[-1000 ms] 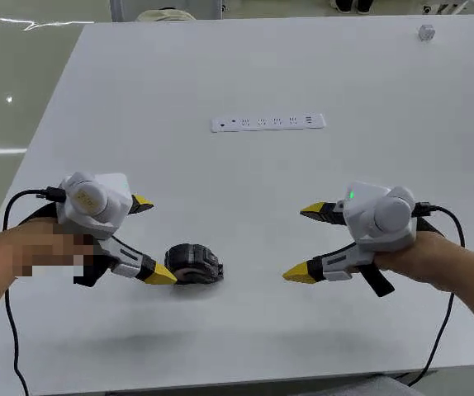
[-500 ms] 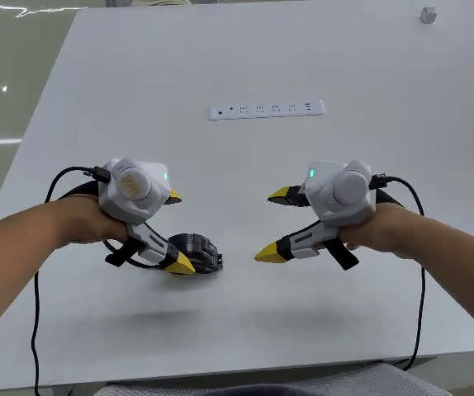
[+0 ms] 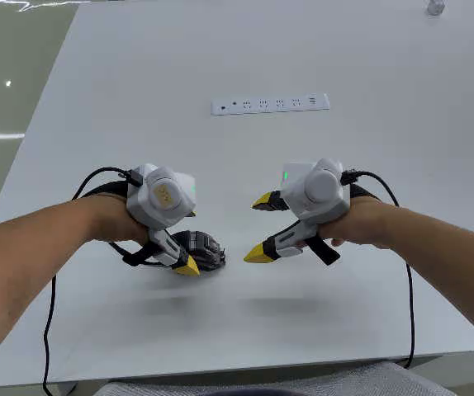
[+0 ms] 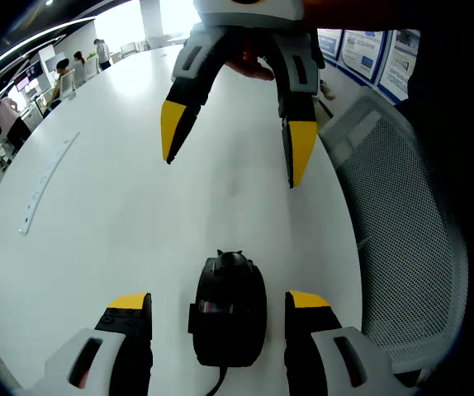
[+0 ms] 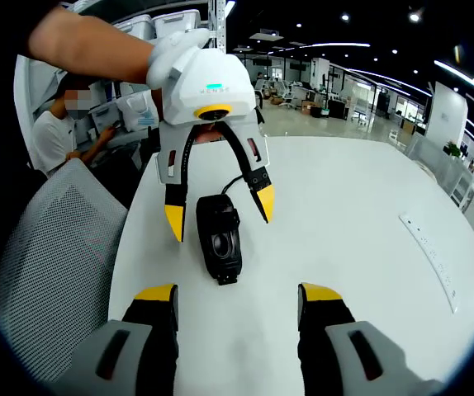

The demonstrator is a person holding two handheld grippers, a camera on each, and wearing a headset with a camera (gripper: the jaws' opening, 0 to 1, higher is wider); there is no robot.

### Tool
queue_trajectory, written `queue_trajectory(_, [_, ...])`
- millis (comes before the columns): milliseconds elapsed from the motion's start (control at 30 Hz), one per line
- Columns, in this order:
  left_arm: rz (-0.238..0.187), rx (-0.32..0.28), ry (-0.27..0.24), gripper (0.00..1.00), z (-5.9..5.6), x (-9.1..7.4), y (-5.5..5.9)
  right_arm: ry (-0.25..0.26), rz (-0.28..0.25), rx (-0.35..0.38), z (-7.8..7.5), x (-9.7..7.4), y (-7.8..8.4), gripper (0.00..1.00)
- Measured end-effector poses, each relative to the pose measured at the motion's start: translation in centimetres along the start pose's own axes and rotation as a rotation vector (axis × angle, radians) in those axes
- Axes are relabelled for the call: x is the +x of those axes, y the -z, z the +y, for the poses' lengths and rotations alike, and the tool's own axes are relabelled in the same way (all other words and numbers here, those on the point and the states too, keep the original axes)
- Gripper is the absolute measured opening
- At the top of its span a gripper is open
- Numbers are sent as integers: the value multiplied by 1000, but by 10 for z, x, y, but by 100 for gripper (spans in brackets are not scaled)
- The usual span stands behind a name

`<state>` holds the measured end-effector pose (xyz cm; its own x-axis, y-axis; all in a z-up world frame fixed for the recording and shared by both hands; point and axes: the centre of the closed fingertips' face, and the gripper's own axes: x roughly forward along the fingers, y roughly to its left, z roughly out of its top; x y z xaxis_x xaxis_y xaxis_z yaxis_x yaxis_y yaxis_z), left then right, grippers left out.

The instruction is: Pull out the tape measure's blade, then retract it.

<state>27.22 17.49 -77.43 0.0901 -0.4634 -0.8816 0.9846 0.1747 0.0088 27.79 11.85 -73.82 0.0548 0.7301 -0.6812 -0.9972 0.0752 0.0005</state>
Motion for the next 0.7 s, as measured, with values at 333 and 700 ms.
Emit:
queue_trajectory(333, [11,22,21,46,-1,11,-1,-40,44,-45,0,18,1,54])
queue_trajectory(700, [-38,1,40,35,-9,15,-1,-94,88,-74,7,32,0,46])
